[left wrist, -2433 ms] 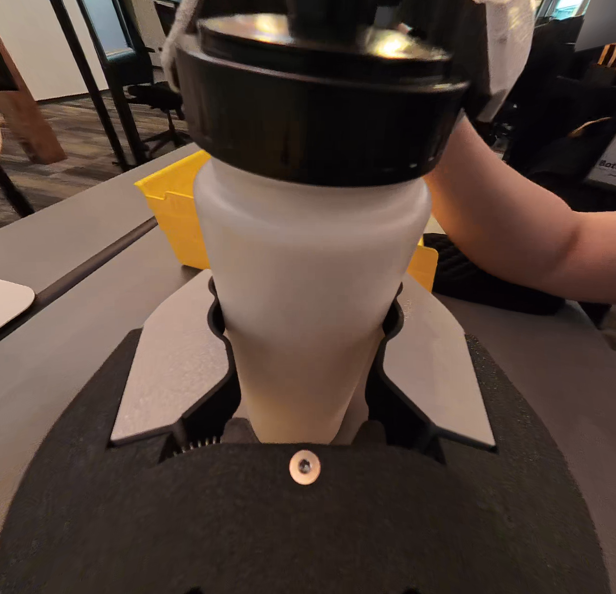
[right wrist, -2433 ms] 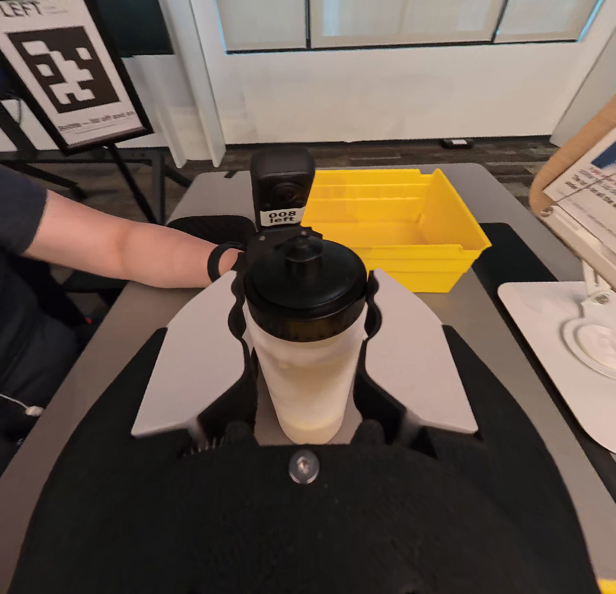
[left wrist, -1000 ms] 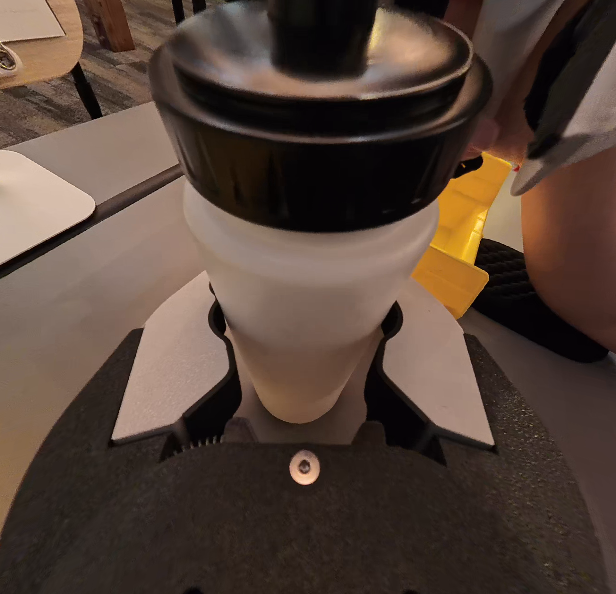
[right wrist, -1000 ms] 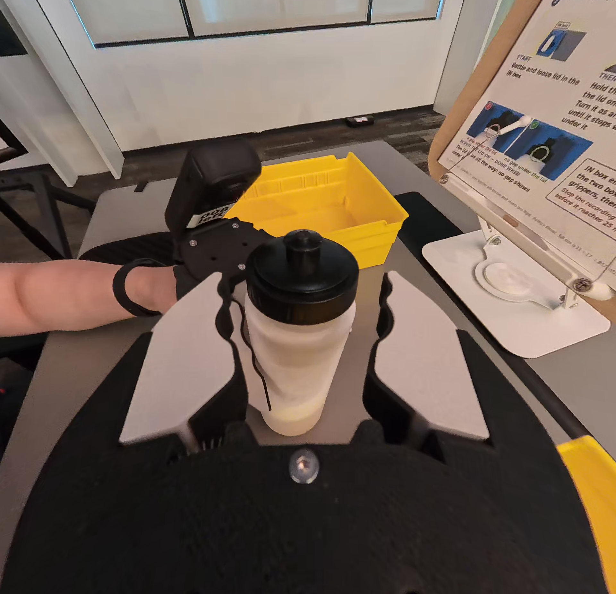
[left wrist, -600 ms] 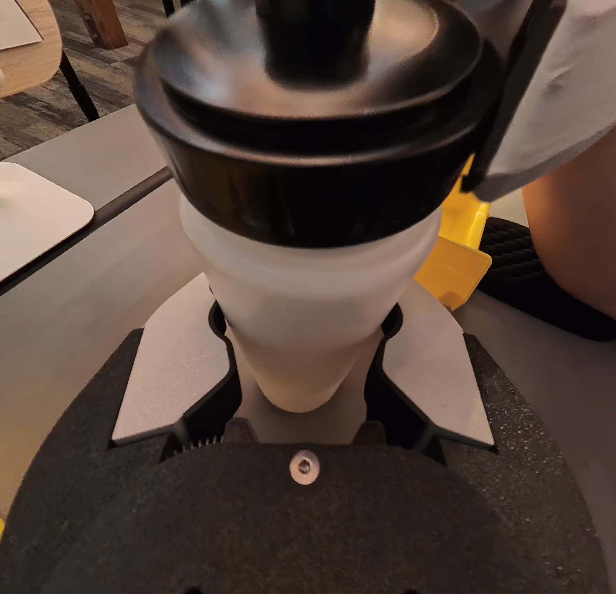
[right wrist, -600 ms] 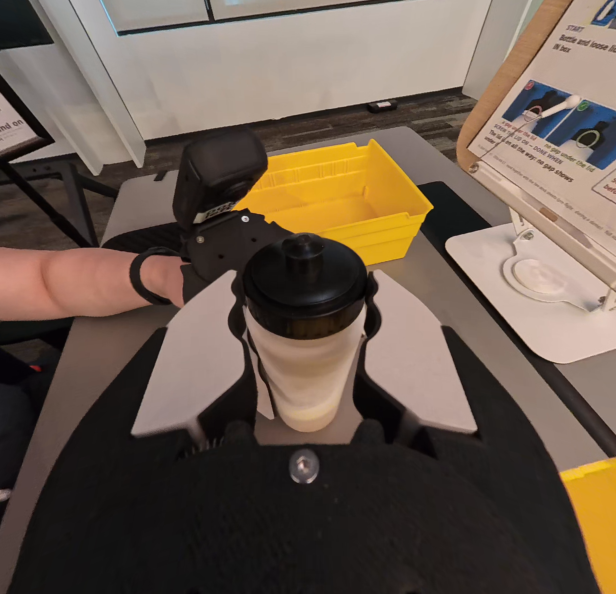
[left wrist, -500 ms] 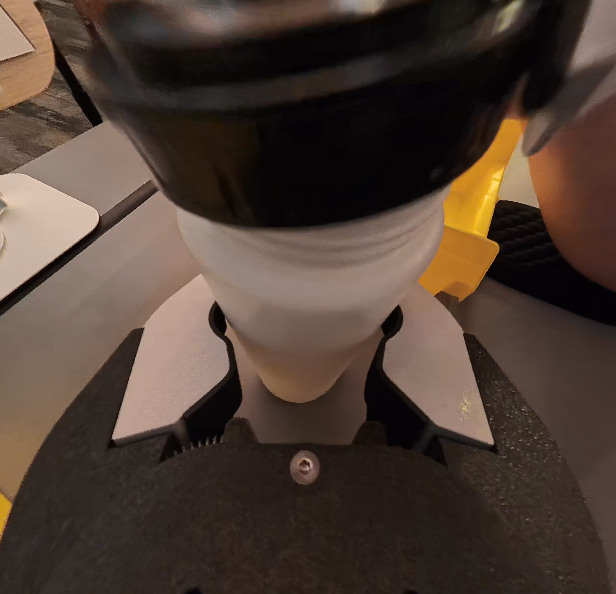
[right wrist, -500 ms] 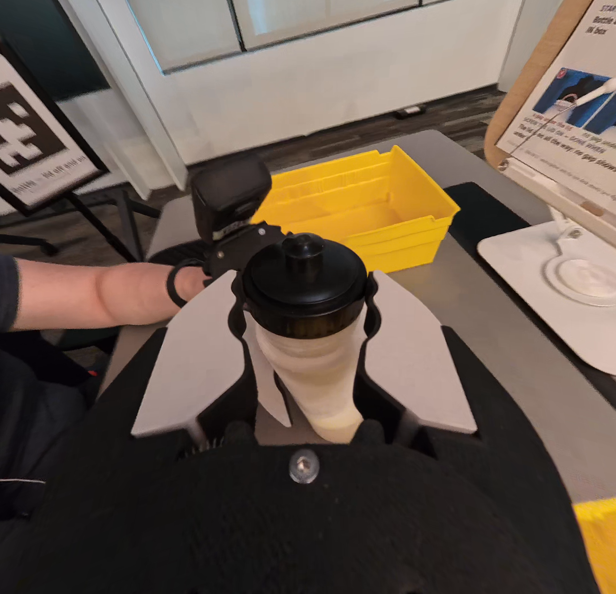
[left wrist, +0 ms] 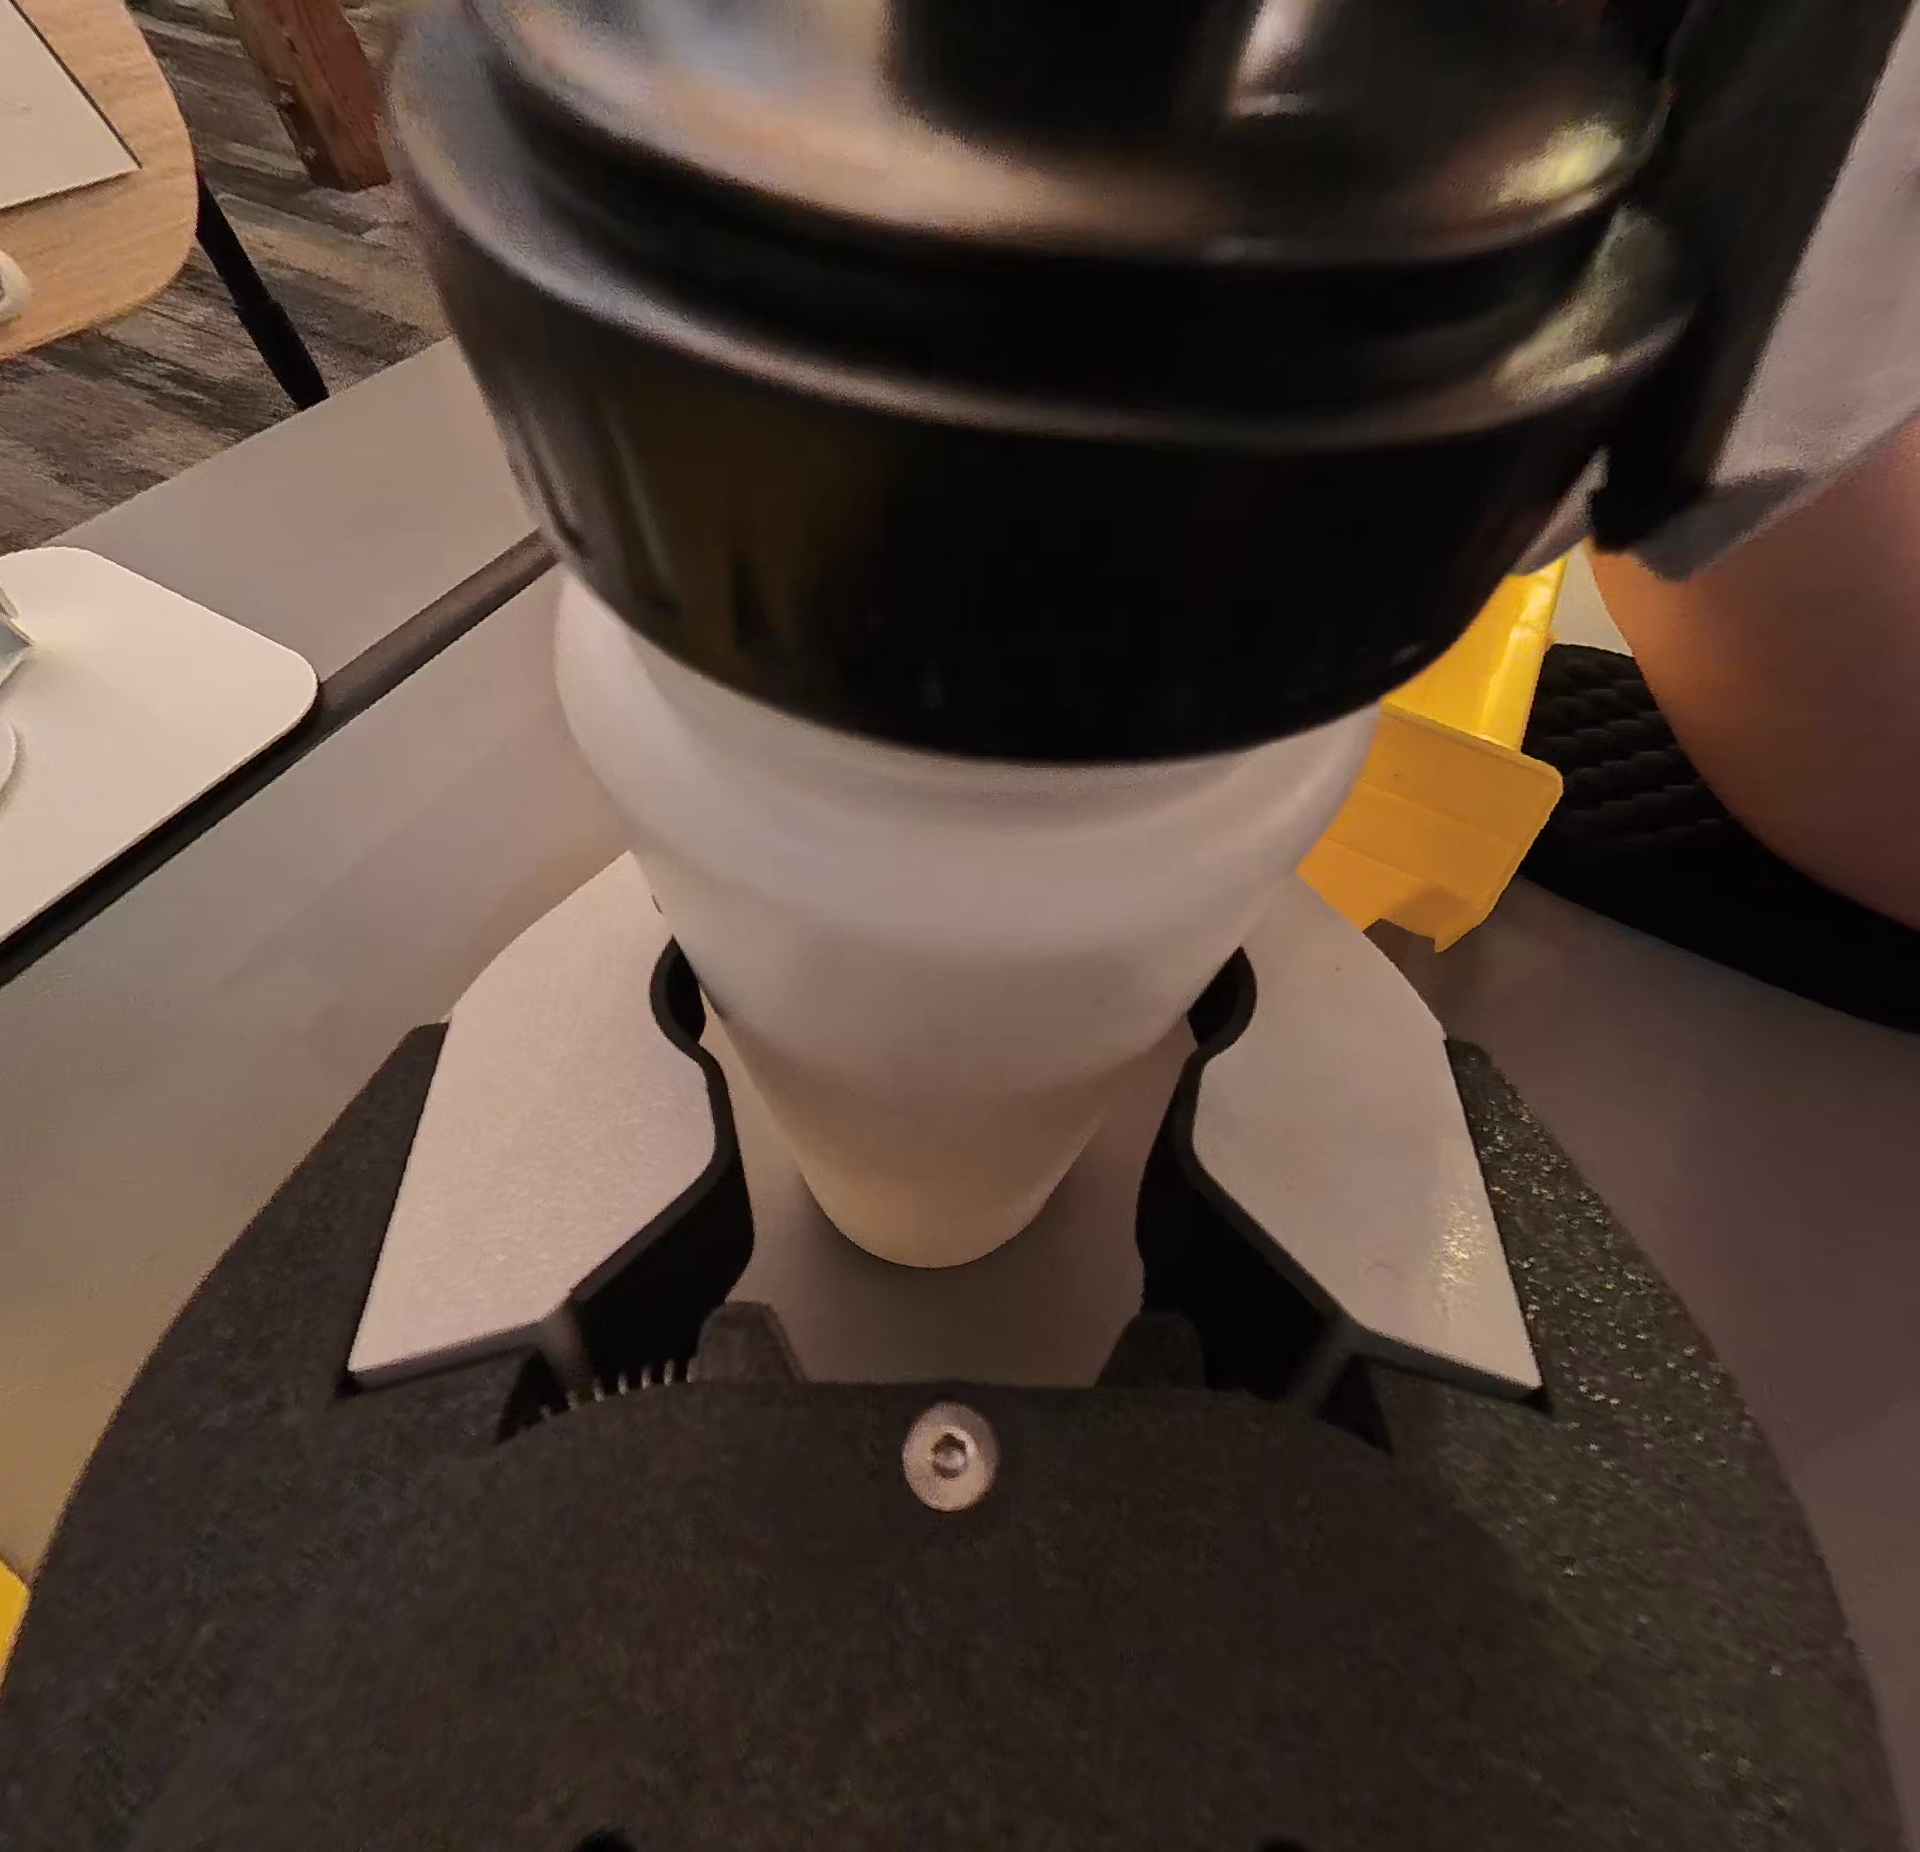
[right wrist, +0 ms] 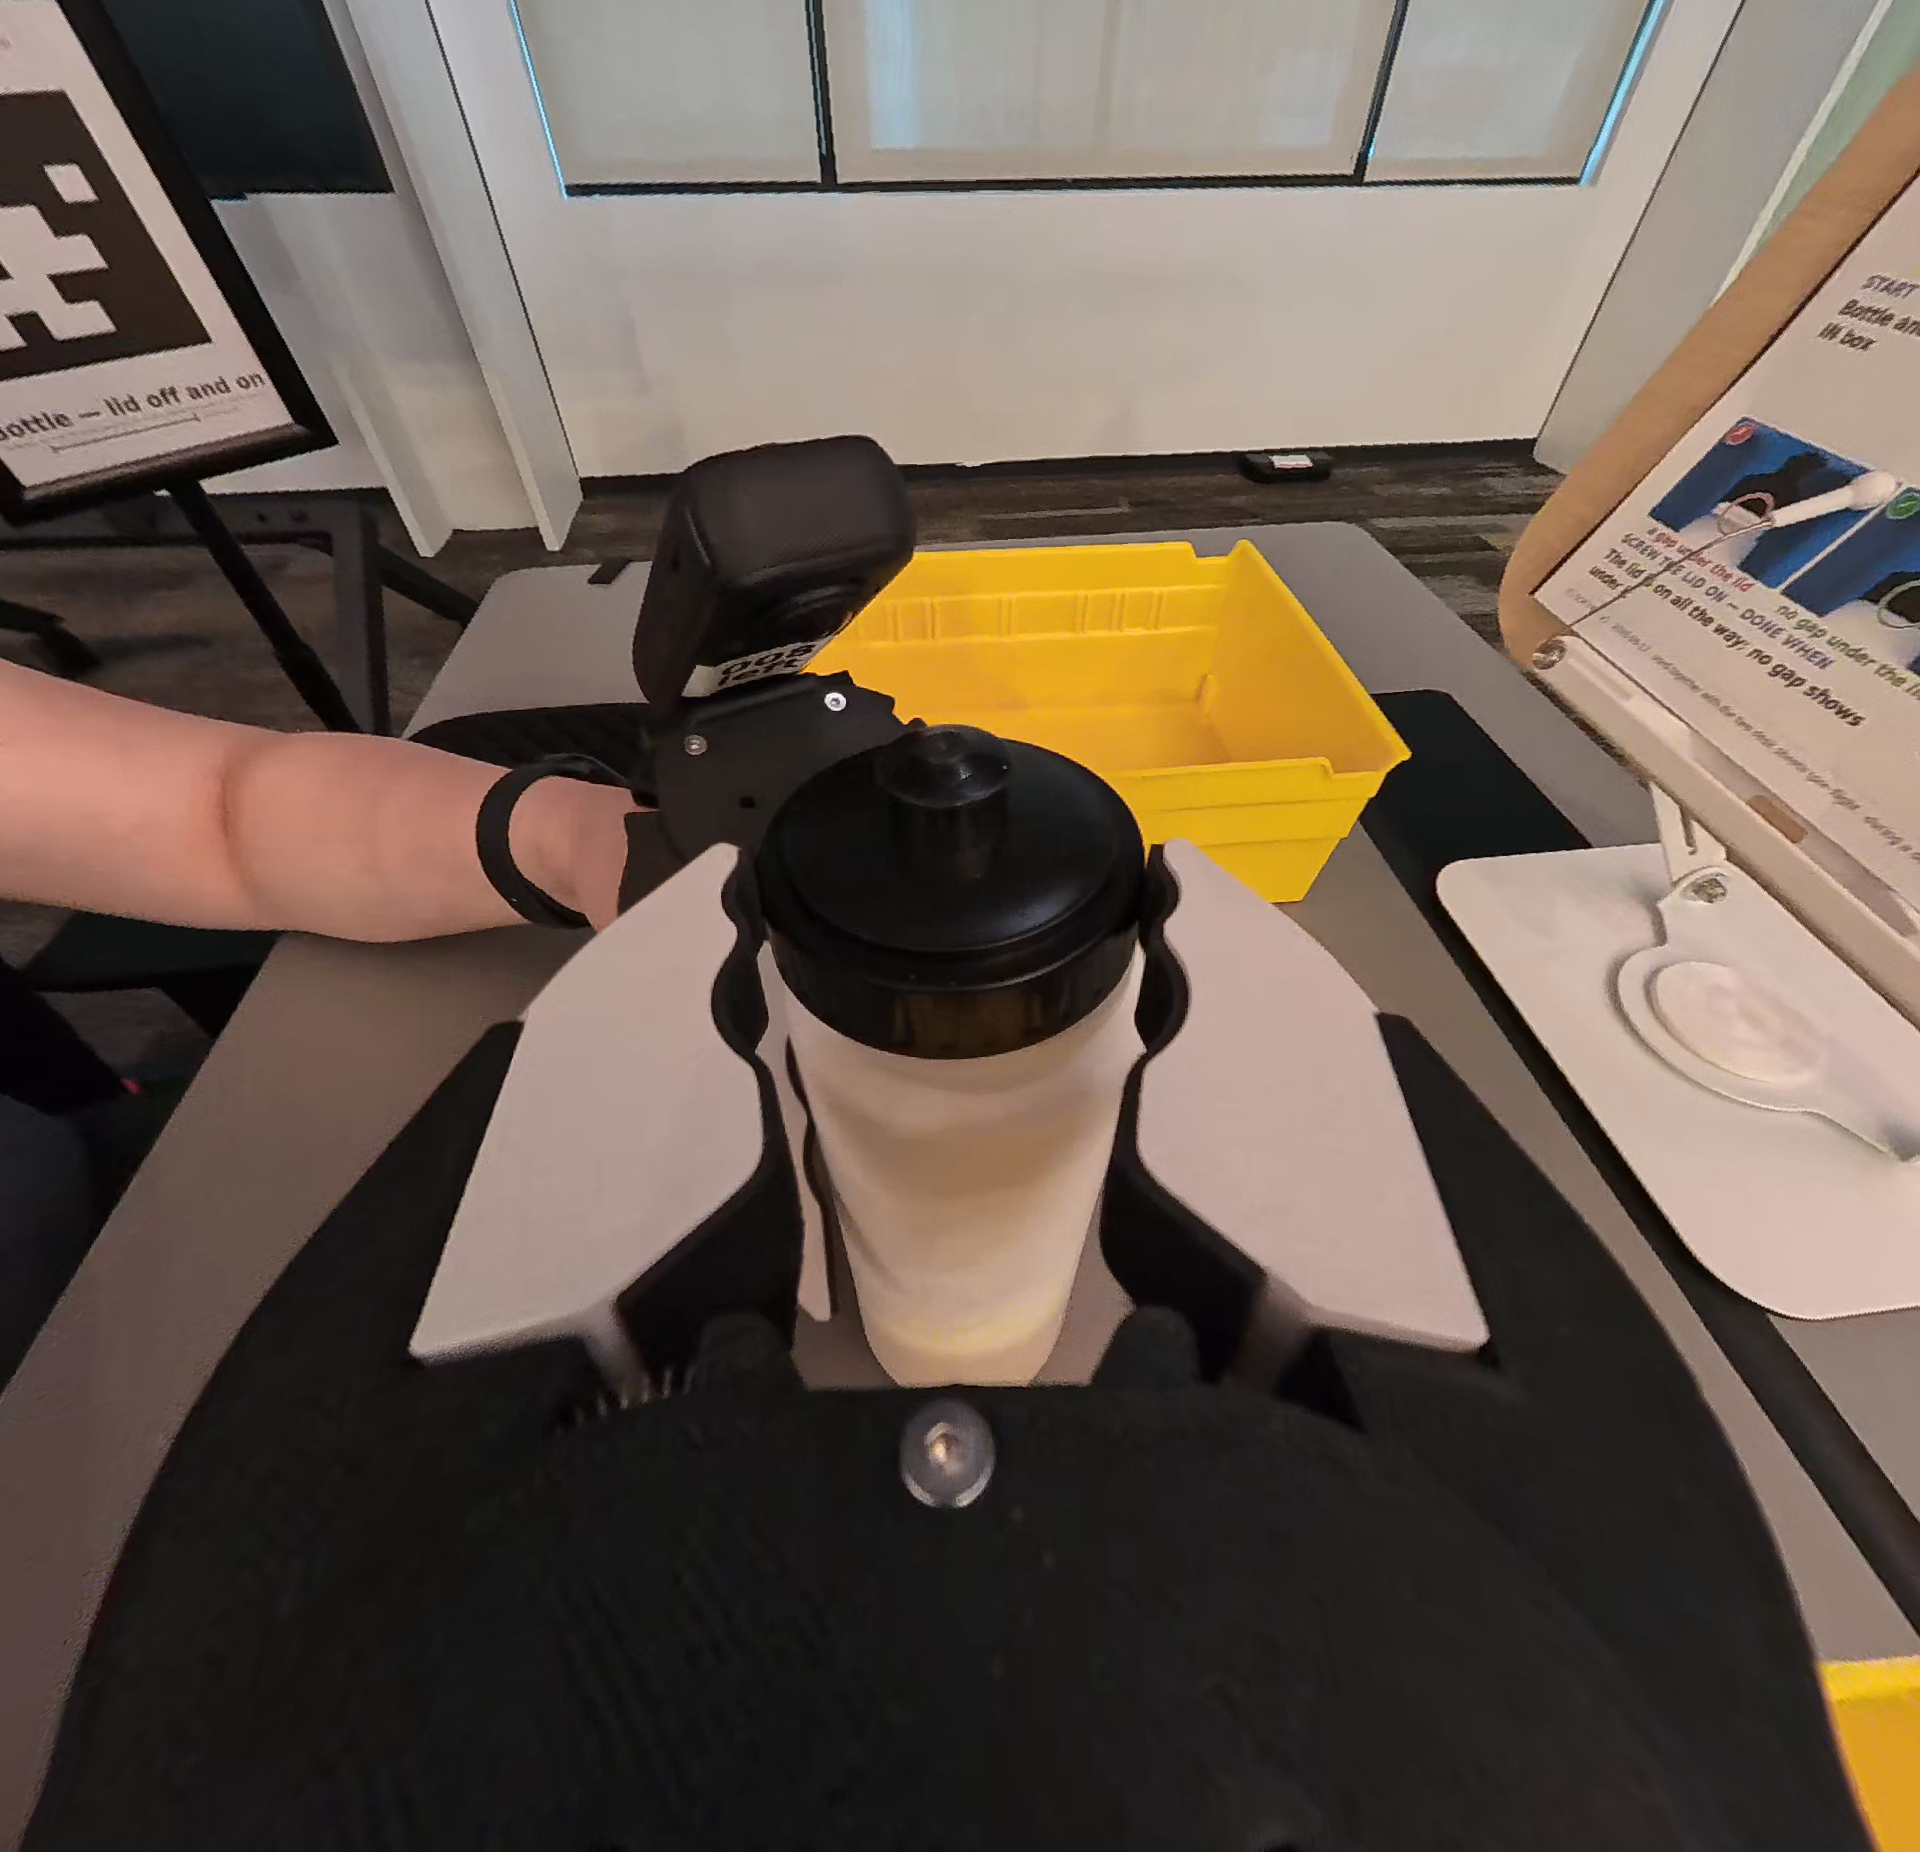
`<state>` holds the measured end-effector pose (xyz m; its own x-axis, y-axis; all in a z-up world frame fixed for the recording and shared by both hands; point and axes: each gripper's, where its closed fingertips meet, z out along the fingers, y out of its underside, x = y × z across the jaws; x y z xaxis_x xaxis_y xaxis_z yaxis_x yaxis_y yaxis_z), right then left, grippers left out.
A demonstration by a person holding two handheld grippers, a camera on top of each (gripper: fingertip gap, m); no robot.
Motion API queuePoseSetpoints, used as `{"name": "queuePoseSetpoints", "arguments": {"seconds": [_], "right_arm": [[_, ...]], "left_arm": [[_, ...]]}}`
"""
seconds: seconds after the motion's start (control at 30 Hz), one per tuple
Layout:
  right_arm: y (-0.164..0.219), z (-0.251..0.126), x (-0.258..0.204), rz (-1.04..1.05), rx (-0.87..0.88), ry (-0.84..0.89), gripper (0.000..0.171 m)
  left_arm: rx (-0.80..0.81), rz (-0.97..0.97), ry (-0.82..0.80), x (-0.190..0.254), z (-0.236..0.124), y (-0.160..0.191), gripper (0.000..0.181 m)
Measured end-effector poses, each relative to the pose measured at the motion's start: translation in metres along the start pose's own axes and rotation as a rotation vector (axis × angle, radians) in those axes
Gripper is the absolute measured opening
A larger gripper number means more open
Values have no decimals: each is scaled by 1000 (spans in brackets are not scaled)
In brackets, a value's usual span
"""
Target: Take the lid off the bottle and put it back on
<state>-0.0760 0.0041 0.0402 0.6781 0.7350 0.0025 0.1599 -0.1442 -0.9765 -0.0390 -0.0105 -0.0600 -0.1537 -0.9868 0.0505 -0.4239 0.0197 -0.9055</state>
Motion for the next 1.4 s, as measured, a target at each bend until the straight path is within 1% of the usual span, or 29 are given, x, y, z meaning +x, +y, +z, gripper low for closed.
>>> {"name": "queuePoseSetpoints", "arguments": {"seconds": [0.37, 0.77, 0.93, 1.07, 1.1, 1.27, 1.4], "right_arm": [[5, -2, -1, 3, -11, -32, 71], [6, -8, -15, 0, 85, -199, 71], [7, -13, -30, -10, 101, -310, 70], [9, -20, -52, -18, 130, -469, 70], [10, -20, -54, -18, 127, -485, 70], [9, -19, -45, -4, 120, -428, 70], [6, -10, -21, 40, 110, -264, 70]], "left_arm": [[-15, 30, 18, 4, 0, 1, 94], [-33, 87, 131, 20, -3, 4, 94], [-43, 129, 247, 38, -7, 7, 94], [-42, 167, 423, 66, -14, 11, 94], [-44, 173, 425, 67, -14, 12, 94], [-54, 131, 367, 59, -10, 9, 93], [-60, 36, 236, 34, -4, 5, 93]]}}
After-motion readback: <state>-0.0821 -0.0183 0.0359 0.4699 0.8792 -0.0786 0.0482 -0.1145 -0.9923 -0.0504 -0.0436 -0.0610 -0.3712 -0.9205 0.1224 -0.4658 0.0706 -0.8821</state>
